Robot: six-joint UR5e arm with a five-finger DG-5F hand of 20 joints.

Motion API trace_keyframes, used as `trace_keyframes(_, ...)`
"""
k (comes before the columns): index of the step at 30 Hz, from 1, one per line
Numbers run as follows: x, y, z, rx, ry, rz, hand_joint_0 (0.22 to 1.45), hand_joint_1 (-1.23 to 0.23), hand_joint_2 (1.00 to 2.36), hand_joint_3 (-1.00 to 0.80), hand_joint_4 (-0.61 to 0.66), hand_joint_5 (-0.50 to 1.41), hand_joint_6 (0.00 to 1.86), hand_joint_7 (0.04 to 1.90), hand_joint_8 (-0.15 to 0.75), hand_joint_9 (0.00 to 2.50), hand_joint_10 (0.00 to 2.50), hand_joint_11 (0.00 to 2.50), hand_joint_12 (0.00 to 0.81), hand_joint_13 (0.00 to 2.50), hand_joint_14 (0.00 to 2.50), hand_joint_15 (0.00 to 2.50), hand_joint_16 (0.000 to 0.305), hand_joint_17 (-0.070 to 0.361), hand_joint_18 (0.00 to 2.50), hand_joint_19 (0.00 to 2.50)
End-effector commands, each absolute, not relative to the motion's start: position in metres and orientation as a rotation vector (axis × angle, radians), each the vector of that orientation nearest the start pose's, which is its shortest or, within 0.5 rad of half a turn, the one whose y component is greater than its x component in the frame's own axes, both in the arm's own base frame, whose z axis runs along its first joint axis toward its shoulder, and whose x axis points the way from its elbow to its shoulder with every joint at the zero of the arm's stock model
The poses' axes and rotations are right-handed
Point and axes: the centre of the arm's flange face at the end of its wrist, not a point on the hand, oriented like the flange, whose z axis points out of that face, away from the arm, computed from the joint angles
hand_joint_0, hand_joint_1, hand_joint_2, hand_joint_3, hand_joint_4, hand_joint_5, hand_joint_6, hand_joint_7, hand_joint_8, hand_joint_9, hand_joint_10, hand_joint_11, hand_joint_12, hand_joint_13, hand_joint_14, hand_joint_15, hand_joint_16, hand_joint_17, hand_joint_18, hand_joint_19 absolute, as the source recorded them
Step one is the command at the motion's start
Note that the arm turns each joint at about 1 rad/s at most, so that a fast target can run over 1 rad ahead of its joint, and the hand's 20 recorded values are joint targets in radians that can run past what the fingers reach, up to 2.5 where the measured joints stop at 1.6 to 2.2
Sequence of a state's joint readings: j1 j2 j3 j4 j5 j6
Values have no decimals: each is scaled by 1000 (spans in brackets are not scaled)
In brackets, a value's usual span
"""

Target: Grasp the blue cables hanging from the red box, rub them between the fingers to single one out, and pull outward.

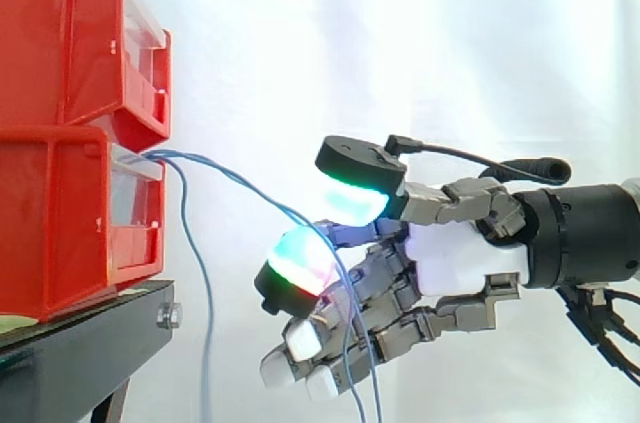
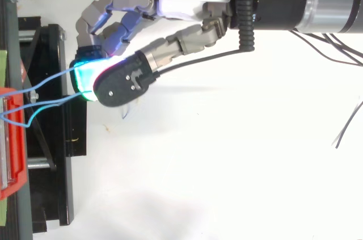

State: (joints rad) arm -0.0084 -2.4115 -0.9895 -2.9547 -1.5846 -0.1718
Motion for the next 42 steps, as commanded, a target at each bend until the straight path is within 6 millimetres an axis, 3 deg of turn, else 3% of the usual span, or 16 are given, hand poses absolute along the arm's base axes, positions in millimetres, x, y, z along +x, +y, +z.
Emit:
trace_keyframes(1, 786, -140, 238, 1130, 1348, 1051, 579, -482, 1006, -416, 109, -137, 846, 947, 288, 830, 16, 410, 360, 503, 8, 204, 46, 104, 501, 356)
trace_keyframes(9, 785, -140, 238, 1138, 1353, 1050, 572, -747, 1013, -239, 123, -151, 860, 943, 302, 809, 14, 409, 373, 507, 8, 212, 49, 111, 516, 342)
trace_keyframes(16, 785, -142, 238, 1138, 1351, 1049, 607, -831, 1000, -500, 115, -149, 860, 928, 286, 810, 14, 409, 358, 509, 8, 204, 46, 104, 520, 348)
trace_keyframes(24, 787, -143, 243, 1125, 1346, 1048, 552, -897, 1000, -500, 122, -130, 847, 949, 286, 818, 14, 408, 362, 521, 8, 209, 48, 107, 536, 349)
trace_keyframes(26, 788, -144, 246, 1118, 1340, 1048, 512, -861, 1000, -500, 114, -122, 841, 955, 294, 826, 13, 405, 371, 527, 8, 207, 49, 111, 549, 344)
trace_keyframes(28, 789, -145, 246, 1116, 1339, 1046, 483, -695, 1000, -500, 95, -111, 827, 958, 295, 843, 13, 398, 380, 532, 8, 208, 51, 115, 552, 337)
trace_keyframes(30, 790, -148, 251, 1104, 1330, 1044, 508, -519, 1000, -500, 94, -99, 795, 1002, 287, 844, 13, 381, 369, 521, 8, 204, 49, 111, 536, 345)
trace_keyframes(33, 791, -150, 255, 1096, 1326, 1039, 530, -426, 1000, -500, 122, -88, 730, 1047, 283, 842, 13, 384, 365, 511, 8, 208, 48, 108, 511, 354)
trace_keyframes(37, 791, -153, 249, 1076, 1333, 1003, 535, -438, 1000, -500, 130, -85, 689, 1105, 286, 833, 13, 380, 365, 502, 9, 209, 48, 108, 503, 366)
trace_keyframes(42, 789, -146, 233, 1061, 1323, 1002, 536, -591, 1002, -470, 142, -84, 682, 1113, 292, 821, 13, 378, 368, 501, 8, 212, 49, 110, 514, 366)
